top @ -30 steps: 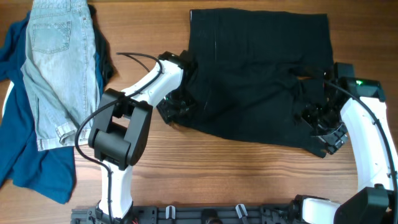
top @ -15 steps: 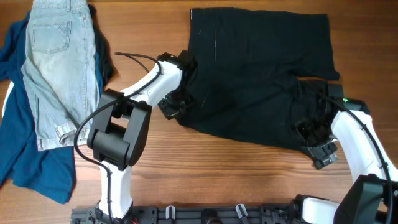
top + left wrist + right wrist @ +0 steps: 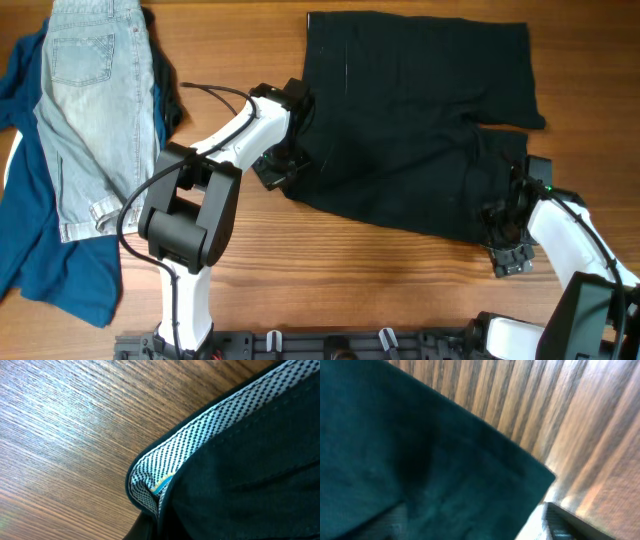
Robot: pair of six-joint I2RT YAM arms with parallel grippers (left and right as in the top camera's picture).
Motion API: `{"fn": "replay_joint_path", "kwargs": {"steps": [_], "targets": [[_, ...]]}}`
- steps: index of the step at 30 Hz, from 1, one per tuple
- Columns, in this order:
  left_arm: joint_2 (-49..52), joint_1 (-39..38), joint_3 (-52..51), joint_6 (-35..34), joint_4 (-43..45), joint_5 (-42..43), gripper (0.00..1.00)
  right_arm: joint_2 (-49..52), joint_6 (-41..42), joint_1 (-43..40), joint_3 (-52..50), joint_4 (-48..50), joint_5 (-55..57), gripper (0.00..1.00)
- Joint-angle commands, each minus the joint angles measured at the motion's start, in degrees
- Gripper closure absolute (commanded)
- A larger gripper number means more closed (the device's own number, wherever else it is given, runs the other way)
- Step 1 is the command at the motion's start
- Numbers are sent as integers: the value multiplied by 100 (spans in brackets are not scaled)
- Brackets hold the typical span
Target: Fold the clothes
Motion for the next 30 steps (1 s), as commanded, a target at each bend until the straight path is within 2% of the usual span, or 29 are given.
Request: {"fn": "replay_joint_path", "kwargs": {"steps": [1, 2, 3, 4, 7, 12, 17, 21, 26, 30], "targets": [[-24, 74, -66, -68, 149, -332, 96, 33, -402, -24, -162, 55, 402, 66], [-24, 72, -66, -39, 153, -345, 96, 33, -656, -24, -162, 109, 372, 80], [-24, 76, -52, -24, 146, -319, 96, 33, -1274, -24, -162, 234, 153, 92], [-46, 96, -11, 39, 101, -254, 96, 33, -1720, -24, -131, 334, -190, 96], [-234, 229, 173, 105, -155, -243, 96, 11, -2214, -24, 131, 323, -573, 96], [-1443, 507, 269, 190, -531, -706, 96, -592, -2671, -31, 1285, -859, -542, 96], [-2470, 409, 269, 210, -807, -822, 96, -1674, -2782, -31, 1886, -1843, -479, 96], [-3036, 221, 269, 210, -1126, -1130, 96, -2944, -2879, -31, 2131, -2487, -330, 96], [-3501, 168, 267, 203, -1392, -1213, 96, -3945, -3077, -31, 2535, -2894, -203, 96], [-3582, 168, 267, 120, -1370, -1445, 96, -3720, -3246, -31, 2909, -2664, 168, 96]]}}
